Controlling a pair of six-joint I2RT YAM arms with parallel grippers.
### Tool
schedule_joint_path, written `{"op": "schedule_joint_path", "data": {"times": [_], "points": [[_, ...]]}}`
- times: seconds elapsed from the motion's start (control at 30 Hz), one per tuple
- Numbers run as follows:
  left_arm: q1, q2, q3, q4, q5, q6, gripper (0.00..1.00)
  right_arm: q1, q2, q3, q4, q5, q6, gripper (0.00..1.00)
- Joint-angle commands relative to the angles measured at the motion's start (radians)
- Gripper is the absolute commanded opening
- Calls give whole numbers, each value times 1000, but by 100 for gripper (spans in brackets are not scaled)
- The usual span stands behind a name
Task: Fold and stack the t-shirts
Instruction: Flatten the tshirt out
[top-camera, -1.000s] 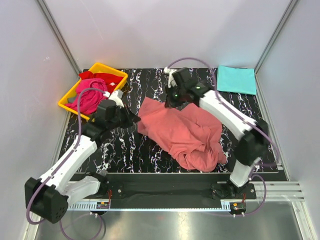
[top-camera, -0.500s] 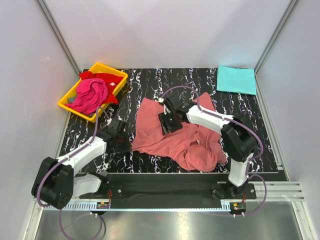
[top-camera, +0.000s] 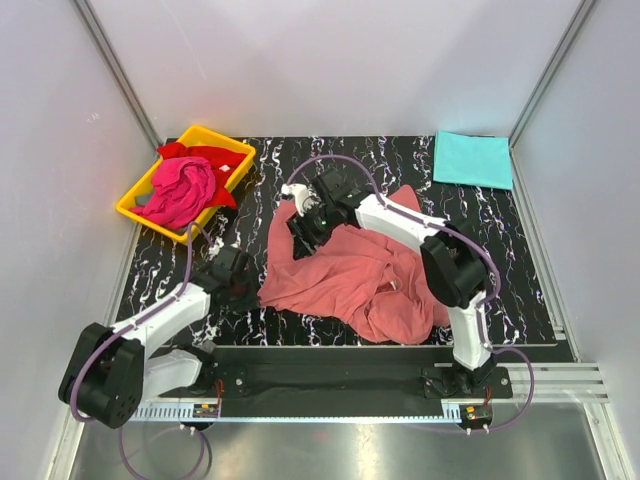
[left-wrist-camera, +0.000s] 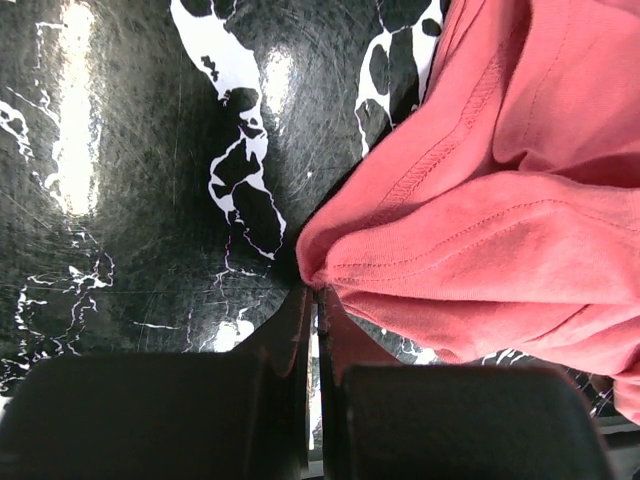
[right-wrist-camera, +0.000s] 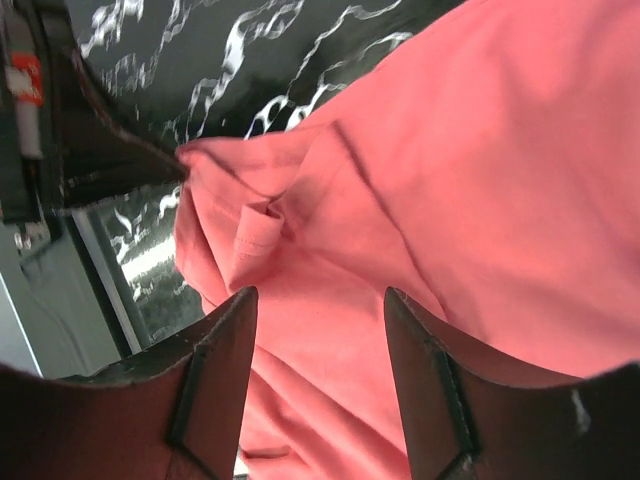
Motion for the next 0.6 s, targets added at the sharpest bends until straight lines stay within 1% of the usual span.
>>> {"op": "schedule_joint_path", "data": {"times": [0.0,0.07,0.2,0.3,0.47,0.57], "points": [[5,-9,-26,41,-29,-21,0,0,43,43,-27,-155,-129,60],[5,-12,-37,49,-32,-23,0,6,61,58,-34,-158,-146,60],[5,-24,-48,53,-42,-25,0,9,126,73,-25,-90,-145,55],[5,-31,-45,53,-40,-20,0,9,123,38,33,-45,-130,51],[5,-35,-54,56,-43,-21,0,6,123,29,71,10,-116,43],[5,-43,-54,53,-45,-21,0,7,130,44,44,1,-127,44]]}}
